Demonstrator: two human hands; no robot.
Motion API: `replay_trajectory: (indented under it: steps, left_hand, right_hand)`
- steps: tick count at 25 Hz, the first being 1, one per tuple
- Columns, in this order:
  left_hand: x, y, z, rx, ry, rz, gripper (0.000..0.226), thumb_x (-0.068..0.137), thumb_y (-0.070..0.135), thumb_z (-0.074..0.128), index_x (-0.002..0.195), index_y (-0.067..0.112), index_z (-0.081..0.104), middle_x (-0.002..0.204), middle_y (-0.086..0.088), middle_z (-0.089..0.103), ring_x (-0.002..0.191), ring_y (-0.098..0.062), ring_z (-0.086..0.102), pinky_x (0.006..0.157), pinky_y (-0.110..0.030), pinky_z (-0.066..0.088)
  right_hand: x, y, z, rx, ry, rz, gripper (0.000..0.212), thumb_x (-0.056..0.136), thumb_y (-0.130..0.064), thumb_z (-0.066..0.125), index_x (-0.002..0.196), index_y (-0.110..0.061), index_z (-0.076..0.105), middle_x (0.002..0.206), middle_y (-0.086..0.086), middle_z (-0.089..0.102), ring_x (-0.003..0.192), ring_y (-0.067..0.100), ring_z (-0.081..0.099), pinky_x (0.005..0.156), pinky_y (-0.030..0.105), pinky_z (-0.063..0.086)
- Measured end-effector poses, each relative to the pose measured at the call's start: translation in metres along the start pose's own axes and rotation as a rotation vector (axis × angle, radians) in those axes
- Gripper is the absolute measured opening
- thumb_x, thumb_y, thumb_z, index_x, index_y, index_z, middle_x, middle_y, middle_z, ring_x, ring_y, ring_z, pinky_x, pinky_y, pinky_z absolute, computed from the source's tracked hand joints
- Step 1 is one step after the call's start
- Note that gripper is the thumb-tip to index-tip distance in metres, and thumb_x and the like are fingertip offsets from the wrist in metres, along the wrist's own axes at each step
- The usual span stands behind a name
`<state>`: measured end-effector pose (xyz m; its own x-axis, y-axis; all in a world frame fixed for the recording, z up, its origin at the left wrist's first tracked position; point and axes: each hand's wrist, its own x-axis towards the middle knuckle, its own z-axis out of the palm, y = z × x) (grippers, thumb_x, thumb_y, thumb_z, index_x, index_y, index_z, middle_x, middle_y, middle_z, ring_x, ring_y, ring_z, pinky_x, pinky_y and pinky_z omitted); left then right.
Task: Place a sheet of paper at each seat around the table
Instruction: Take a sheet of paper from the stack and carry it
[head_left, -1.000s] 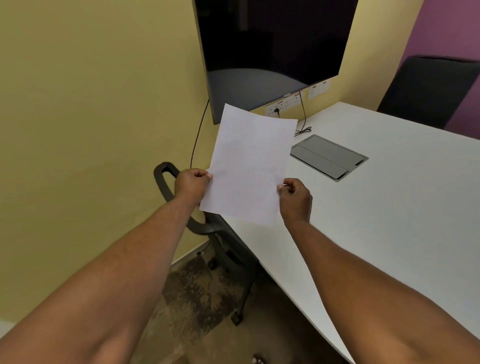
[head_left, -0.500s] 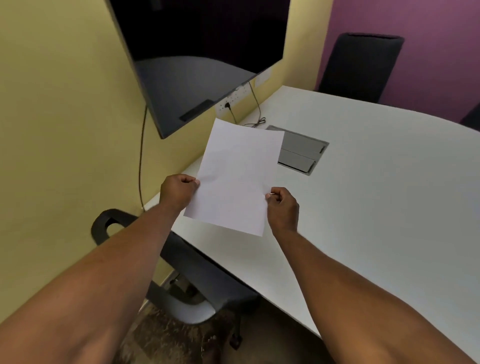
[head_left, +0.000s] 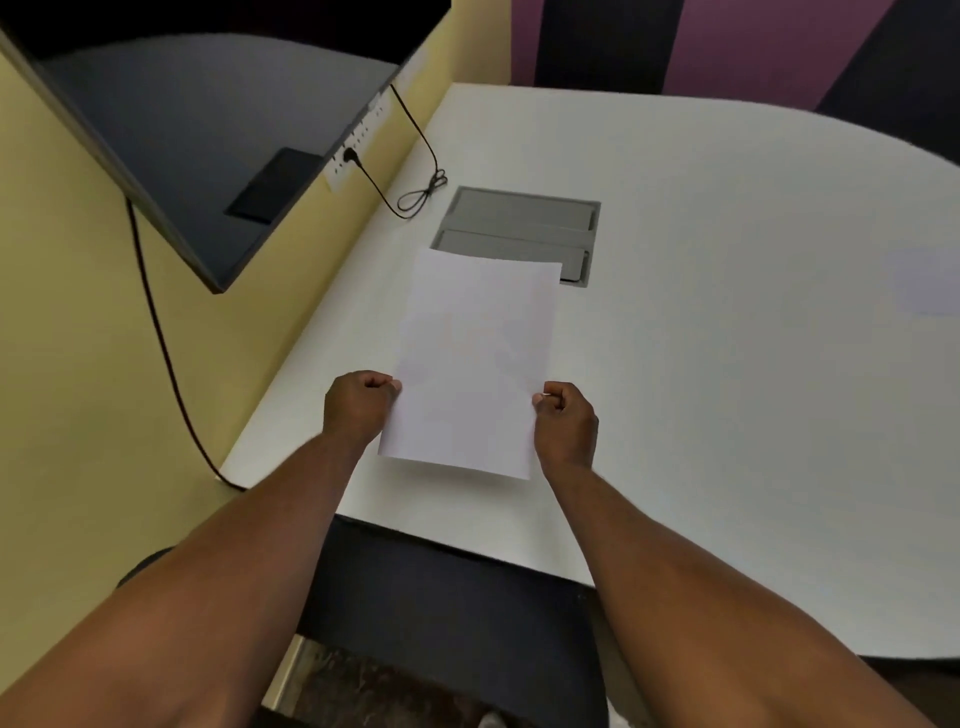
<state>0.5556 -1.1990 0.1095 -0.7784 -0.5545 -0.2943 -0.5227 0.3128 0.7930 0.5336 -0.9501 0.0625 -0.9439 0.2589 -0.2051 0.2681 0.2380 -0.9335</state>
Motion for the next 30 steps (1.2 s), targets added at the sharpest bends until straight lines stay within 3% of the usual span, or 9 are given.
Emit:
replay_trajectory:
  steps: [4, 8, 12, 19, 22, 26, 30]
  left_hand:
    - [0.033, -0.034, 0.021, 0.008, -0.033, -0.066, 0.014, 0.088, 0.019, 0.074, 0.096, 0.009, 0.077, 0.106, -0.010, 0.075, 0.103, -0.033, 0.069, 0.097, -0.040, 0.054]
    - [0.060, -0.065, 0.045, 0.006, -0.062, -0.133, 0.006, 0.086, 0.020, 0.075, 0.089, 0.015, 0.076, 0.102, -0.008, 0.076, 0.096, -0.031, 0.071, 0.096, -0.043, 0.056]
    - [0.084, -0.090, 0.061, 0.017, -0.087, -0.172, 0.010, 0.085, 0.021, 0.076, 0.092, 0.014, 0.078, 0.101, -0.008, 0.077, 0.103, -0.033, 0.070, 0.097, -0.044, 0.055]
    - [0.102, -0.115, 0.083, 0.112, -0.093, -0.220, 0.013, 0.080, 0.028, 0.079, 0.090, 0.019, 0.080, 0.097, -0.002, 0.078, 0.096, -0.025, 0.072, 0.090, -0.034, 0.056]
    - [0.102, -0.120, 0.087, 0.140, -0.092, -0.252, 0.010, 0.079, 0.030, 0.079, 0.084, 0.022, 0.079, 0.094, 0.002, 0.078, 0.092, -0.021, 0.071, 0.083, -0.030, 0.054]
    - [0.103, -0.121, 0.090, 0.200, -0.078, -0.280, 0.011, 0.076, 0.032, 0.079, 0.076, 0.021, 0.075, 0.081, 0.008, 0.073, 0.083, -0.019, 0.069, 0.067, -0.025, 0.045]
    - [0.105, -0.122, 0.092, 0.260, -0.079, -0.269, 0.013, 0.076, 0.028, 0.078, 0.076, 0.017, 0.072, 0.080, 0.004, 0.072, 0.080, -0.021, 0.067, 0.071, -0.027, 0.045]
  right_hand:
    - [0.018, 0.031, 0.025, -0.052, 0.022, 0.067, 0.017, 0.092, -0.006, 0.059, 0.100, -0.016, 0.071, 0.080, -0.016, 0.066, 0.071, -0.021, 0.057, 0.060, -0.001, 0.038]
    - [0.034, 0.064, 0.048, -0.110, 0.043, 0.132, 0.022, 0.093, -0.005, 0.053, 0.100, -0.015, 0.072, 0.076, -0.023, 0.062, 0.071, -0.025, 0.055, 0.059, -0.002, 0.037]
    - [0.043, 0.092, 0.065, -0.142, 0.038, 0.174, 0.022, 0.092, -0.005, 0.053, 0.098, -0.016, 0.071, 0.075, -0.026, 0.060, 0.070, -0.026, 0.054, 0.059, -0.002, 0.036]
    - [0.046, 0.122, 0.076, -0.190, 0.023, 0.227, 0.019, 0.095, -0.007, 0.056, 0.106, -0.017, 0.067, 0.080, -0.015, 0.062, 0.069, -0.025, 0.054, 0.059, -0.003, 0.037]
    - [0.048, 0.125, 0.079, -0.223, 0.018, 0.247, 0.018, 0.094, -0.008, 0.058, 0.107, -0.018, 0.064, 0.088, -0.006, 0.065, 0.071, -0.012, 0.059, 0.058, 0.005, 0.040]
    - [0.051, 0.127, 0.081, -0.274, 0.024, 0.234, 0.016, 0.089, -0.013, 0.065, 0.104, -0.019, 0.062, 0.089, -0.003, 0.063, 0.081, 0.013, 0.059, 0.073, 0.023, 0.044]
    - [0.051, 0.129, 0.083, -0.315, 0.032, 0.207, 0.016, 0.087, -0.013, 0.065, 0.101, -0.019, 0.061, 0.086, -0.003, 0.060, 0.079, 0.015, 0.057, 0.074, 0.026, 0.042]
